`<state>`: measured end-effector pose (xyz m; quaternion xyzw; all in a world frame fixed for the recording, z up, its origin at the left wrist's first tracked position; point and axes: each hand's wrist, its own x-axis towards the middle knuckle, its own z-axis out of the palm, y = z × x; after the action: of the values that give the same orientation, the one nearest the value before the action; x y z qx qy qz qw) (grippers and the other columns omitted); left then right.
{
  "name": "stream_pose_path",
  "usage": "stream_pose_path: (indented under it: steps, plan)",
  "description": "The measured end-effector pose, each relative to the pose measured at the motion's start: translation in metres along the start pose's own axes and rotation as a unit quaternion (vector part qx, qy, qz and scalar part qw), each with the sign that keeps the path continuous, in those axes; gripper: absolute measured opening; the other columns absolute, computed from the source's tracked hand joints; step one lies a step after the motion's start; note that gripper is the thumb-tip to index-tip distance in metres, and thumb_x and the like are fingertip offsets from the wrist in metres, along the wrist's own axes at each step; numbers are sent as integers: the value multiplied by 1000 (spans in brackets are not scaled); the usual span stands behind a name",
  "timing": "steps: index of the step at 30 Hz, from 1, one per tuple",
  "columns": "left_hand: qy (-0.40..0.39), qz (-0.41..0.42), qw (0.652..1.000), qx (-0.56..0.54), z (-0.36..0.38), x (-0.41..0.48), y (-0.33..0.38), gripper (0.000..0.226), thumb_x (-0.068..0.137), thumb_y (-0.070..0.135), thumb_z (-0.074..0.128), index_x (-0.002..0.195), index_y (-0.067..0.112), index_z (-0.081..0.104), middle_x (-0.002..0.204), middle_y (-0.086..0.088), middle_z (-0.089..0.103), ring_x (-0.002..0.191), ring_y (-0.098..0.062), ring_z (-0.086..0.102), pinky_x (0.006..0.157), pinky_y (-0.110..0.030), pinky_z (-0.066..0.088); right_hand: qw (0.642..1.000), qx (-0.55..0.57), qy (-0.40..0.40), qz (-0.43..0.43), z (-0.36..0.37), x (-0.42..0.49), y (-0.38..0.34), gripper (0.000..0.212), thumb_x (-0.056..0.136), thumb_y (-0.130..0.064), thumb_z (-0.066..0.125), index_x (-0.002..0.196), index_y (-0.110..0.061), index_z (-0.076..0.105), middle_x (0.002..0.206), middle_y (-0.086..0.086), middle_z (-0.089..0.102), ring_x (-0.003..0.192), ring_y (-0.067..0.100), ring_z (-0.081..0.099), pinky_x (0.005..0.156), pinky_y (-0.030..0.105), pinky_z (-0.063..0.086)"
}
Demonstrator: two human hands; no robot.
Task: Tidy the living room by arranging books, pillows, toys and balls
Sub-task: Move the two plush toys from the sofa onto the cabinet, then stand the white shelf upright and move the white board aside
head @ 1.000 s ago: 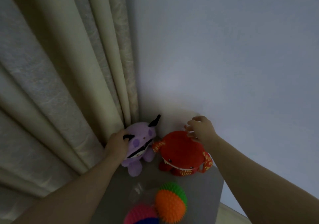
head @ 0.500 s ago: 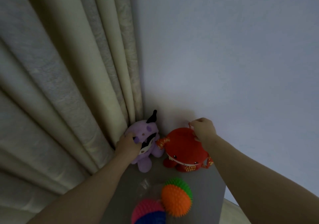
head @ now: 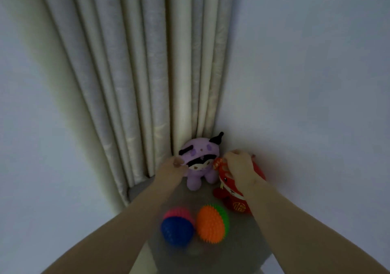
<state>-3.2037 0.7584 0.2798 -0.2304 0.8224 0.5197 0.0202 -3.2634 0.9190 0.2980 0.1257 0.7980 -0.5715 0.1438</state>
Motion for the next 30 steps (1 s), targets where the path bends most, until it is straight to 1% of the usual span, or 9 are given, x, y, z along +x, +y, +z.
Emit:
stream_pose_path:
  steps: [2,4,6,9,12,18,21,24,30]
  plan:
    - [30,-34,999,-30,-13,-32,-17,11,93,15,53,83,15,57,85,-4,59,92,-21,56,71,-25,46,998,-19,-68,1,19,-24,0,12,92,-6,46,83,-7,54,69,2,48,61,16,47,60,27,43]
    - [75,-64,993,-61,-31,-65,-40,12,91,16,54,102,14,59,98,-6,61,97,-23,59,78,-30,47,990,-50,-132,-11,45,-50,3,16,92,-6,45,79,-8,55,71,6,52,61,17,49,62,30,45]
    - [127,-99,981,-104,-58,-95,-65,21,90,16,55,111,13,58,101,-7,61,94,-22,61,72,-27,46,976,-97,-193,-20,79,-79,6,17,93,-7,46,83,-2,59,78,15,57,69,26,55,70,34,48]
    - [188,-124,961,-163,-90,-136,-95,12,90,15,57,102,14,59,87,-5,62,84,-22,61,68,-25,44,970,-104,-219,-11,124,-123,15,23,92,-9,48,70,-11,51,69,9,50,60,20,47,57,28,39]
    - [293,-149,923,-200,-138,-208,-137,13,89,12,55,102,13,58,77,0,58,77,-20,60,69,-27,43,945,-124,-303,-12,181,-201,26,17,92,-10,47,76,-13,48,70,6,48,59,18,46,54,24,36]
    - [448,-209,836,-239,-216,-393,-244,10,89,13,54,98,16,60,83,-1,63,80,-20,63,73,-32,47,878,-153,-453,-15,279,-394,75,16,91,-8,46,76,-12,50,72,5,50,59,17,48,54,25,36]
    - [490,-242,801,-245,-243,-476,-290,9,89,13,54,94,18,60,85,-3,63,85,-22,64,77,-34,49,838,-188,-512,-9,311,-486,104,15,92,-12,47,78,-15,51,85,5,54,69,17,52,64,30,44]
    - [536,-270,758,-256,-269,-568,-333,10,89,14,53,95,18,59,88,-3,62,86,-21,63,74,-30,46,800,-216,-560,-26,344,-578,137,13,92,-11,48,80,-14,53,84,4,55,71,18,54,71,33,46]
    - [625,-320,652,-286,-303,-736,-402,10,91,16,52,86,24,57,81,-1,60,86,-22,60,71,-28,43,713,-267,-648,-34,393,-746,199,10,91,-12,50,82,-13,53,84,4,55,69,19,54,64,29,45]
